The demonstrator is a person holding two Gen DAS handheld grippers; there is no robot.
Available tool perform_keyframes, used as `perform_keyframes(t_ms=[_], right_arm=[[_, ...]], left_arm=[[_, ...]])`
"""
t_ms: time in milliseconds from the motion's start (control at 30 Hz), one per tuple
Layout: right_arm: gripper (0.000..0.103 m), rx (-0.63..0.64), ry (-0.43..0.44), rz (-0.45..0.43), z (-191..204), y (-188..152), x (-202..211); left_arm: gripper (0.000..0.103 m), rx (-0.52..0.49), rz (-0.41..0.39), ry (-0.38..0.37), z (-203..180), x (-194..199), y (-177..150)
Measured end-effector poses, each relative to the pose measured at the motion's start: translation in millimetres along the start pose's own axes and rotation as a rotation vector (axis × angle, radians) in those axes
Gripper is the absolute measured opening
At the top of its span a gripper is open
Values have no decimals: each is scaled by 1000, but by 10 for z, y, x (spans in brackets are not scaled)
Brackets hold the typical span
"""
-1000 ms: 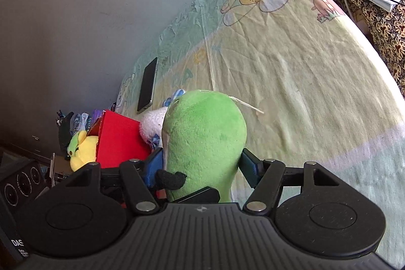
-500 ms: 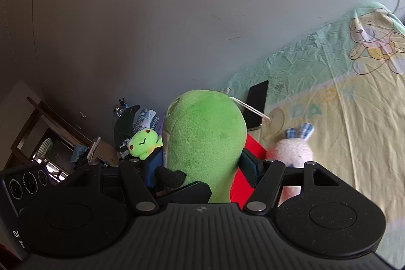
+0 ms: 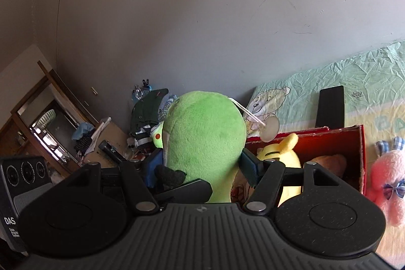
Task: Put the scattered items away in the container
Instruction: 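Lift the green plush with the right gripper and carry it to the box, then lower the green plush into the box beside the white bunny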
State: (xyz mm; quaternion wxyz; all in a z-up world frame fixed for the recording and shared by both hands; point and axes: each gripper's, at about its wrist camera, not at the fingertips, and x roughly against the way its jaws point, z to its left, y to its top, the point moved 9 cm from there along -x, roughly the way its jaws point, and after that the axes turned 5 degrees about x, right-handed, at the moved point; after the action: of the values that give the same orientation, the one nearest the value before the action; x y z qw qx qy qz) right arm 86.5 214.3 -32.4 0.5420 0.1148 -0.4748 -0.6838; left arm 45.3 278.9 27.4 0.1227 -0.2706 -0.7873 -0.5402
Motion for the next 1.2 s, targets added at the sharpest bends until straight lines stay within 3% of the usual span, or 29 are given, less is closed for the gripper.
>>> perform_keyframes(t_ms=[267,567,833,1000,1200], right_arm=[[67,51,-115,57,106,-237,-269],[67,36,-194,127,71,-470,-422],[66,18,-230,189,51,-635,-781],[66,27,-248,210,41,-690,-1005],[67,12,-239,237,-26,-714,-928]], left_arm=[[62,89,75,-86,404,-98,-193],[63,119,147,-120,607,-224,-423],[63,135,192,-53,854,-305,-537],[61,53,209,35,922,-350,-569],[63,38,238,35,880,-378,-616]])
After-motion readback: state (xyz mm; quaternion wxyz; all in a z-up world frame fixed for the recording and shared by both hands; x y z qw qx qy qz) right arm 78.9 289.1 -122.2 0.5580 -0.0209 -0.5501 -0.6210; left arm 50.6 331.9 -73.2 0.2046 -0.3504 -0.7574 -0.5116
